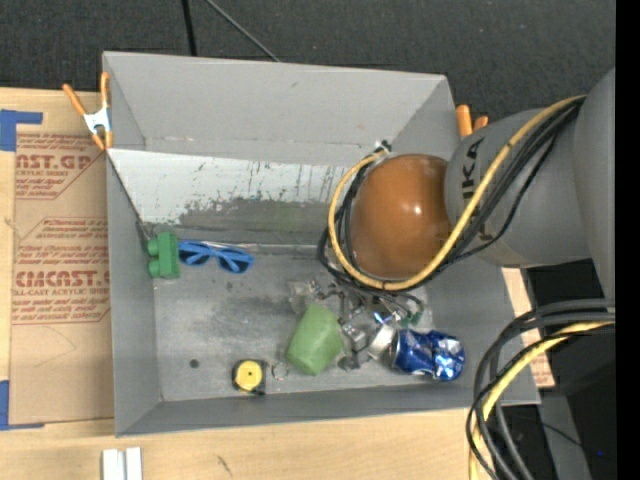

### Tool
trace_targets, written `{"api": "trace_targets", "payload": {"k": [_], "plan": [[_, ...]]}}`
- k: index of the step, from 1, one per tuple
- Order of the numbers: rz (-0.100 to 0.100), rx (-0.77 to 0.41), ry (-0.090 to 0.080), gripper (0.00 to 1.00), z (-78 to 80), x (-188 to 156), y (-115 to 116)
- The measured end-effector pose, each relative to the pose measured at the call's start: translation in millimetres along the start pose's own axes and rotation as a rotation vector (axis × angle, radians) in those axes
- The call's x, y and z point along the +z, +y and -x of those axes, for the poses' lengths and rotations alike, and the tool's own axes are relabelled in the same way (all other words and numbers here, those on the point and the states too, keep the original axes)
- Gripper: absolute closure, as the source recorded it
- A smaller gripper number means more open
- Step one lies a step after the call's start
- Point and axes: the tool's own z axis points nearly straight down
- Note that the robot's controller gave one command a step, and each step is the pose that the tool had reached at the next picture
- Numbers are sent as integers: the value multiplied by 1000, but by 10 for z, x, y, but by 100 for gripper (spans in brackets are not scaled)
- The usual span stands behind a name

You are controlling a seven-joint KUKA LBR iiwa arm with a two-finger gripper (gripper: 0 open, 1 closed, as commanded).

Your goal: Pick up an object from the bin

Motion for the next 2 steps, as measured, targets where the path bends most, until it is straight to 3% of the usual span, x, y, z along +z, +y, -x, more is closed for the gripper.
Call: {"api": "trace_targets", "payload": {"k": [1,2], "plan": [[2,-109,4,0,-26,18,26],[5,-230,5,0,-214,326,127]]}}
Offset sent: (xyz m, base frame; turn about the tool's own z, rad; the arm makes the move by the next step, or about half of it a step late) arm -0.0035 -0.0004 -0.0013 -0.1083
